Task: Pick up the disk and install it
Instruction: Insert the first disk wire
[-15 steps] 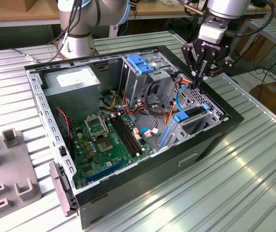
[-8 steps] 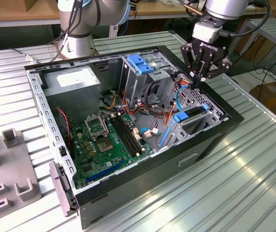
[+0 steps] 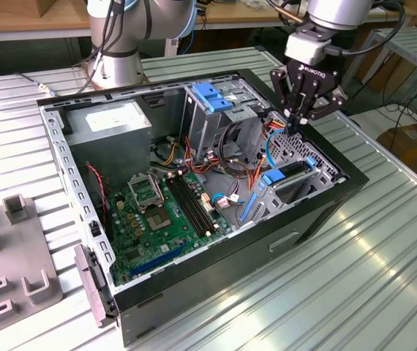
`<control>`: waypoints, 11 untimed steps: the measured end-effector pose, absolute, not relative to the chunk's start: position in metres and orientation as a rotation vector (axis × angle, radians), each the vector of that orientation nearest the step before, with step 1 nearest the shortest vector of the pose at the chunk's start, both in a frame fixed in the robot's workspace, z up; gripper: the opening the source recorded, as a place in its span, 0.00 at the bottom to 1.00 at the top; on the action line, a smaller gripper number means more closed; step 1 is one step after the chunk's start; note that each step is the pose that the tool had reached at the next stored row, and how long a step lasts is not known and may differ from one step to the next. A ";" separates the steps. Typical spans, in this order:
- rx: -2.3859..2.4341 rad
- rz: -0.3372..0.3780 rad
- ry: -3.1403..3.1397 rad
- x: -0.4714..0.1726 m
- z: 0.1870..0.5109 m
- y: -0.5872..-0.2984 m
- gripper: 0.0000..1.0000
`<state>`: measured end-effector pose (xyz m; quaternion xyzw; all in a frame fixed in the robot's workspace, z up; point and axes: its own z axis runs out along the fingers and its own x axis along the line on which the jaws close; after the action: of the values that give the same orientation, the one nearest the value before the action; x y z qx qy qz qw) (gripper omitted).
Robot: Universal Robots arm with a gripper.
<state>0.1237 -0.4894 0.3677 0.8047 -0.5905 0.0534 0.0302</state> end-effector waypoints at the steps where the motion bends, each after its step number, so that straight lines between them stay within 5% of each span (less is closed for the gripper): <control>1: 2.457 0.164 -1.850 0.124 0.368 -0.489 0.17; 11: 2.363 0.159 -1.961 0.124 0.367 -0.493 0.17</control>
<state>0.1238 -0.4926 0.3668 0.7682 -0.6373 0.0516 0.0334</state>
